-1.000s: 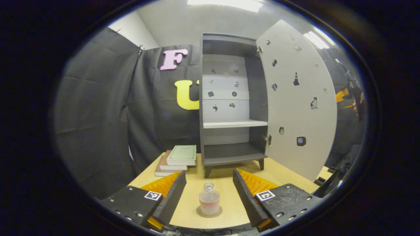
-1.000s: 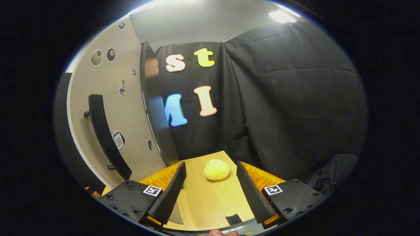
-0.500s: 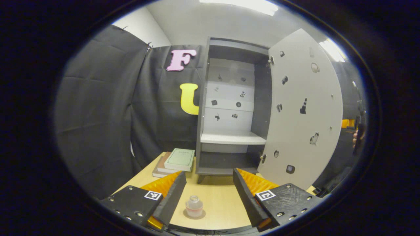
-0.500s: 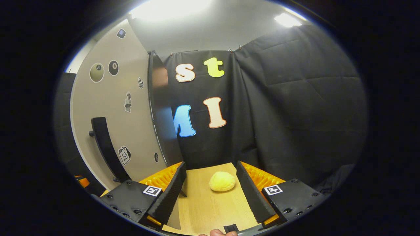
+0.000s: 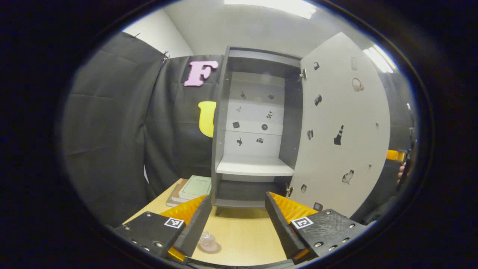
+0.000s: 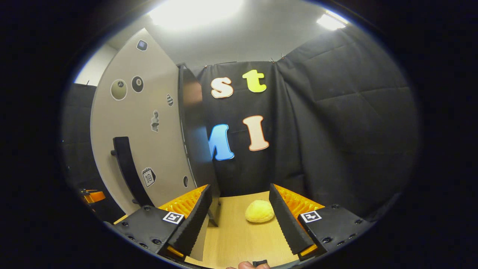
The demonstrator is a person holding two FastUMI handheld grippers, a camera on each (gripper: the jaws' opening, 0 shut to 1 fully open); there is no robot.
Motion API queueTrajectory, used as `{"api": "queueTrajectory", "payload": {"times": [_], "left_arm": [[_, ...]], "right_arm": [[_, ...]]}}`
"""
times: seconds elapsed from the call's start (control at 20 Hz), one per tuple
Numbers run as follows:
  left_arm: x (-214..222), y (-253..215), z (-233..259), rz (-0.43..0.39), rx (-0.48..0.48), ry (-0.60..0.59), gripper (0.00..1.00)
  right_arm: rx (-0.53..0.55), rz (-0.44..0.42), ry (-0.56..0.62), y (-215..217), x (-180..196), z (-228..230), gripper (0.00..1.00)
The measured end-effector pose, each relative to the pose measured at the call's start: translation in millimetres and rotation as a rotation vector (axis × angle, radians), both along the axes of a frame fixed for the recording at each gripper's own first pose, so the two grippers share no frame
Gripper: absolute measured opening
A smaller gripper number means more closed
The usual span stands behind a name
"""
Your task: Open the cabinet door with the right hand, grasp the bottle in the cabinet with the left hand and place it on the coaster, then close the cabinet door with the right hand.
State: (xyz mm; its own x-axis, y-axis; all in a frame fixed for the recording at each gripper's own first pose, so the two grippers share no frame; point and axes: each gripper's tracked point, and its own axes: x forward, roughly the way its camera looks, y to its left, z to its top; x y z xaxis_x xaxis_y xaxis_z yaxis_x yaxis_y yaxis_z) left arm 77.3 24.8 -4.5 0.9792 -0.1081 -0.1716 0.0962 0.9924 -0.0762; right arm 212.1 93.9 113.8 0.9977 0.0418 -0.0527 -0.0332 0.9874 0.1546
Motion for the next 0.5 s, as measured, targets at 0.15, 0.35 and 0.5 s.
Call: {"api": "queueTrajectory", "payload": {"times": [0.15, 0.35, 0.5], "left_arm": [[-8.5, 3.7, 3.6, 0.071, 0.022, 0.004, 0.87], [-26.4, -1.3, 4.8, 0.113, 0.013, -0.004, 0.88], [-35.9, 5.4, 7.8, 0.143, 0.029, -0.005, 0.88]], "right_arm": [[-0.011, 0.072, 0.001, 10.5, -0.4, -6.1, 0.97], [-0.001, 0.133, -0.001, 22.1, 3.5, -5.0, 0.98], [0.006, 0.161, -0.015, 27.4, 4.9, 3.8, 0.97]]}}
